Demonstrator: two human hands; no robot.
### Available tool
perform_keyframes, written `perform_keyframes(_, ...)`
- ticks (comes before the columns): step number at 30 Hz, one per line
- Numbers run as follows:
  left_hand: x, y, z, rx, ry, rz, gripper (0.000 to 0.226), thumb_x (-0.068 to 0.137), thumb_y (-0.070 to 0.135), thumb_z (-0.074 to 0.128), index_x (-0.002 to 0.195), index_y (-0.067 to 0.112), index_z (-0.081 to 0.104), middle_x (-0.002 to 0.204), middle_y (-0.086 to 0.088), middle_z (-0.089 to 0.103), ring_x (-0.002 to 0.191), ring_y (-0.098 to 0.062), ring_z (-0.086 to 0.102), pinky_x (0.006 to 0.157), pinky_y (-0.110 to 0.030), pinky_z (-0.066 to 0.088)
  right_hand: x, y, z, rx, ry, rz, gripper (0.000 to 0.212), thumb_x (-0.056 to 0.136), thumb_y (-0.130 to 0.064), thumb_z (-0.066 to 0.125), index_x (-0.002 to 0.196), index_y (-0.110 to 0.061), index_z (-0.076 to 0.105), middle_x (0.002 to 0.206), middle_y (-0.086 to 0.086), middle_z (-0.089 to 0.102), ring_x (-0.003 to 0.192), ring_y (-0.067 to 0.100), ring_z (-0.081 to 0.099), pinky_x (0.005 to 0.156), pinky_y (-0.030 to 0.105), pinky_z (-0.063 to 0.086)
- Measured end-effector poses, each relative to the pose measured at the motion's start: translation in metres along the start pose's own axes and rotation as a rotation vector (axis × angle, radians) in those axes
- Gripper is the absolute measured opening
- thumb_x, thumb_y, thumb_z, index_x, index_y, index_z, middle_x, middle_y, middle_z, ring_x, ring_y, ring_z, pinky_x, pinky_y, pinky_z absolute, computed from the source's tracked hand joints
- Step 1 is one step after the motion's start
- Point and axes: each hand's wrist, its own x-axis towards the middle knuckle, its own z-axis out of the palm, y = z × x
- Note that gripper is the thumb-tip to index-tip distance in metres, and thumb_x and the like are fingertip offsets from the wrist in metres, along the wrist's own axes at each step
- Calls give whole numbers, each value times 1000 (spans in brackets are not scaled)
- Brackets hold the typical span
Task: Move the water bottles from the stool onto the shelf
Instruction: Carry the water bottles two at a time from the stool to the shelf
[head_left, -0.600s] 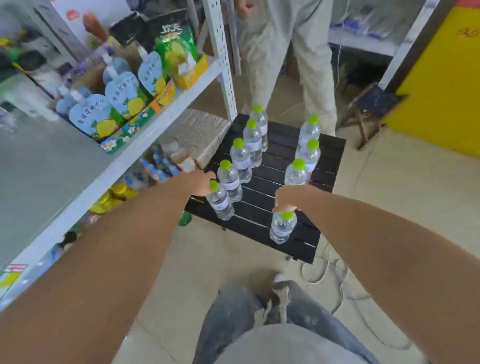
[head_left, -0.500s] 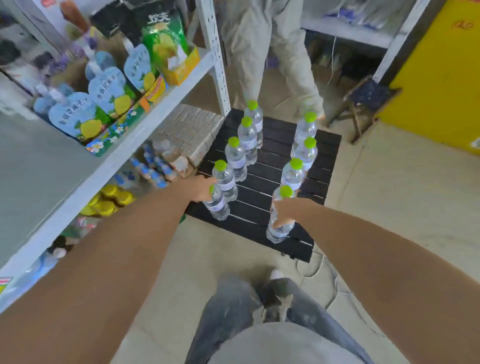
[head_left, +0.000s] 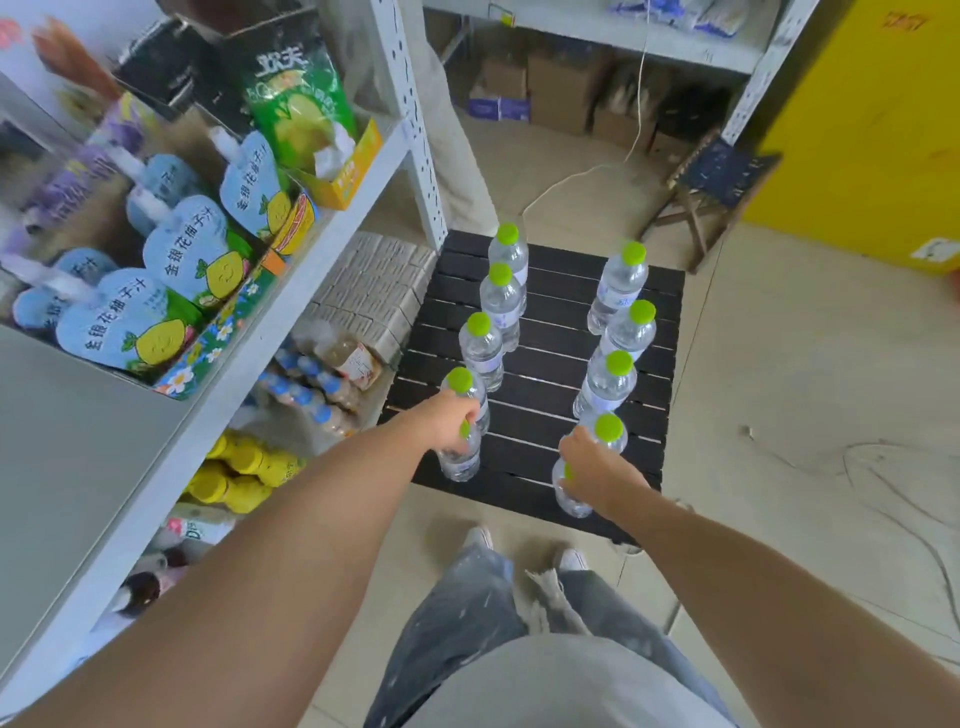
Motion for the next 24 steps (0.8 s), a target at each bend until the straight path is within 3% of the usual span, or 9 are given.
perform_keyframes(2, 2, -3, 0, 23, -34, 22, 24, 72, 11, 63, 85, 18, 44, 101, -19, 54, 81, -26, 47, 66, -32, 37, 8, -11, -5, 143, 118, 95, 26, 77, -15, 62, 99, -4, 57, 107, 15, 58, 69, 28, 58, 54, 29, 51)
perform_keyframes(6, -3, -8, 6, 35, -55, 45, 19, 72, 15, 62, 84, 14, 47, 88, -16, 52, 80, -32, 52, 62, -33, 36, 15, -24, -10, 195, 93, 98, 28, 85, -17, 50, 109, -3, 49, 118, 14, 47, 98, 36, 61, 79, 44, 50)
perform_keyframes(9, -11, -12, 7, -20, -11, 18, 21, 74, 18, 61, 92, 11, 53, 97, -20, 58, 79, -29, 49, 63, -31, 34, 26, -24, -18, 183, 67, 27, 33, 85, -20, 50, 114, -4, 46, 124, 13, 43, 104, 34, 59, 83, 45, 48)
perform_keyframes(12, -26, -16, 0, -52, 5, -7, 28, 74, 20, 62, 99, 12, 53, 103, -19, 60, 88, -33, 54, 65, -32, 35, 28, -26, -35, 94, 108, -266, 36, 79, -26, 62, 110, -10, 54, 120, 14, 53, 99, 30, 61, 77, 36, 53)
perform_keyframes(15, -50, -23, -8, -152, 50, -68, 26, 72, 17, 64, 95, 15, 52, 96, -17, 58, 81, -27, 48, 59, -28, 33, 26, -35, -72, -353, 179, -666, 15, 50, -31, 78, 57, -21, 69, 65, -1, 70, 66, 20, 66, 68, 28, 54)
perform_keyframes(16, -61, -25, -9, -188, 68, -104, 27, 71, 18, 64, 95, 17, 51, 94, -14, 56, 79, -24, 45, 55, -27, 31, 29, -39, -84, -472, 197, -701, 11, 52, -32, 74, 54, -23, 68, 62, -4, 69, 67, 18, 65, 74, 28, 51)
perform_keyframes(19, -101, -34, -10, -313, 166, -225, 36, 72, 18, 65, 104, 13, 51, 101, -15, 58, 77, -20, 45, 53, -25, 32, 32, -69, -107, -404, 82, -776, 27, 85, -22, 52, 102, -4, 63, 105, 13, 57, 108, 26, 52, 89, 38, 46)
perform_keyframes(21, -135, -41, -11, -416, 259, -292, 38, 74, 19, 66, 109, 12, 52, 92, -11, 61, 66, -16, 47, 46, -19, 34, 29, -86, -120, -181, 168, -772, 34, 87, -20, 52, 115, 0, 51, 119, 14, 48, 107, 28, 55, 84, 39, 47)
perform_keyframes(24, -197, -59, -22, -425, 410, -415, 34, 73, 30, 69, 102, 18, 56, 88, -1, 56, 69, -15, 51, 53, -21, 38, 24, -110, -149, 9, 336, -871, 34, 79, -19, 68, 105, 1, 59, 114, 18, 59, 88, 27, 66, 74, 32, 51)
